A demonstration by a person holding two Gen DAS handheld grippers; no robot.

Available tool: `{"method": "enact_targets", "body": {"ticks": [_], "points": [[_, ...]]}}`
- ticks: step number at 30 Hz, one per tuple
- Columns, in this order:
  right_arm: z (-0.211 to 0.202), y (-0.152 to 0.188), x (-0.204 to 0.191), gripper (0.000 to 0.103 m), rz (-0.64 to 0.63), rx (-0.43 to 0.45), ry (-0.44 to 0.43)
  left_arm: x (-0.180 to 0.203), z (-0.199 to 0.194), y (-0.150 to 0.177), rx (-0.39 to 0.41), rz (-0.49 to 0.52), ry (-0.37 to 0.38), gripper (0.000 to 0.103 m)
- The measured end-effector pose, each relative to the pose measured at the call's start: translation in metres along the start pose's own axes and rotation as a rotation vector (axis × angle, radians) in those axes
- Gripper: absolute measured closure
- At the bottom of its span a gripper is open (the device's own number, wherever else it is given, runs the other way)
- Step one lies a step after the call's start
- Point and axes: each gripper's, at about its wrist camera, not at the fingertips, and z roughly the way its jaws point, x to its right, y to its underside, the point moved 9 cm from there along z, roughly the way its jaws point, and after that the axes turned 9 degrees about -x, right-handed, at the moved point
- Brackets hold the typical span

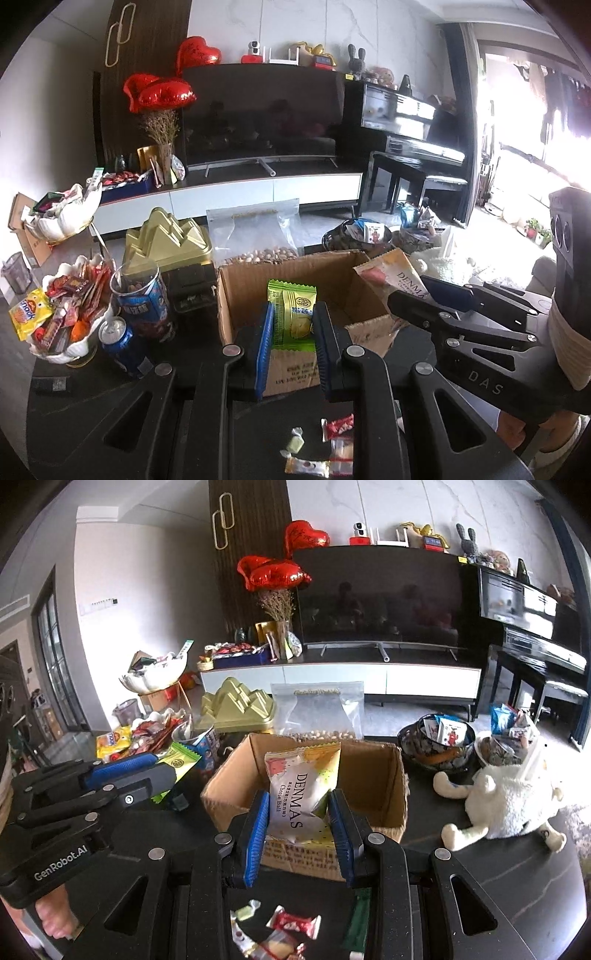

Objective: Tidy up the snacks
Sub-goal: 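Carry both packets over the cardboard box and open both tools to drop them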

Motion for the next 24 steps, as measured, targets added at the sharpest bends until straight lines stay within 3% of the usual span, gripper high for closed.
{"method": "enact_targets", "body": {"ticks": [19, 20, 22, 24], "points": [[0.072, -0.021, 0.023, 0.068, 0.014, -0.073, 0.001, -0.022, 0.081, -0.023, -0.085, -0.027, -0.008, 0.08], [0.075, -0.022, 0.025, 0.068, 0.018, -0.072, 0.001, -0.023, 0.085, -0.025, -0.09, -0.022, -0.017, 0.079], [0.079, -0.023, 0.028, 0.066, 0.021, -0.071, 0.019, -0.026, 0.089, -0.025, -0.094, -0.02, -0.041, 0.058], [0.081, -0.022, 0.032, 0.057, 0.034, -0.078, 0.038, -0.03, 0.087, -0.024, -0.086, -0.03, -0.069, 0.057]]}}
